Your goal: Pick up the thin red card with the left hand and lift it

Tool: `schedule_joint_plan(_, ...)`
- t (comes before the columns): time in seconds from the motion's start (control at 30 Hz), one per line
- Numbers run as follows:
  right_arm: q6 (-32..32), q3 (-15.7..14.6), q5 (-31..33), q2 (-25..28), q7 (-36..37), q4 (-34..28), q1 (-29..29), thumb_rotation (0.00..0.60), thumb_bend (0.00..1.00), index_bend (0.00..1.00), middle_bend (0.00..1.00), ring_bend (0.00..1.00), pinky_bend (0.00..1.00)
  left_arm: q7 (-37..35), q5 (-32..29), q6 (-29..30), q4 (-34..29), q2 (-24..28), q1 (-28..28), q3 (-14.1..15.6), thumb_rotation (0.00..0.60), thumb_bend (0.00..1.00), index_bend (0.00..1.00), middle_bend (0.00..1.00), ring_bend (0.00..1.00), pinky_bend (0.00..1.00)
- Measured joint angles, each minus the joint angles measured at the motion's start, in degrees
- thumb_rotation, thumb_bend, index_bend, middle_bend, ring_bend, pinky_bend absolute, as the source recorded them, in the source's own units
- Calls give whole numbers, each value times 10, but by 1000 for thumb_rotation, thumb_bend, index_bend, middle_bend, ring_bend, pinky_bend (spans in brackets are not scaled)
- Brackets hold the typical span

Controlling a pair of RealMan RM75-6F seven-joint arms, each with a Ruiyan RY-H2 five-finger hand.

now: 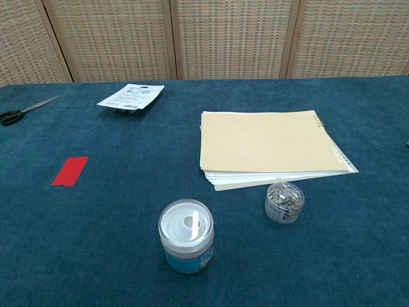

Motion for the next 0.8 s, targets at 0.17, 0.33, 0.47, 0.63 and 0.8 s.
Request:
schedule_joint_plan(0.17,-3,0,1,-1,-2,0,2,600,53,0,0,0,0,-1,0,-3,5,-4,-2,0,600,171,0,0,0,0)
schedule_joint_plan(0.33,-4,-1,1,-2,-6,-1,2,600,53,0,0,0,0,4,-2,-14,13,-13,-8,2,600,172,0,0,0,0)
schedule_joint_plan(0.47,-3,0,1,-3,-7,-1,2,600,53,0,0,0,0,8,-10,-27,20,-22,-16,-1,600,172,0,0,0,0)
schedule_joint_plan(0.63,-3,-1,0,-2,-7,-2,1,600,53,0,0,0,0,15,-25,-39,27,-34,-27,-8,600,174,0,0,0,0)
schedule_joint_plan(0.8,-7,-1,0,-3,-7,-1,3,600,53,0,0,0,0,25,-40,-53,34,-45,-40,-16,600,174,0,0,0,0)
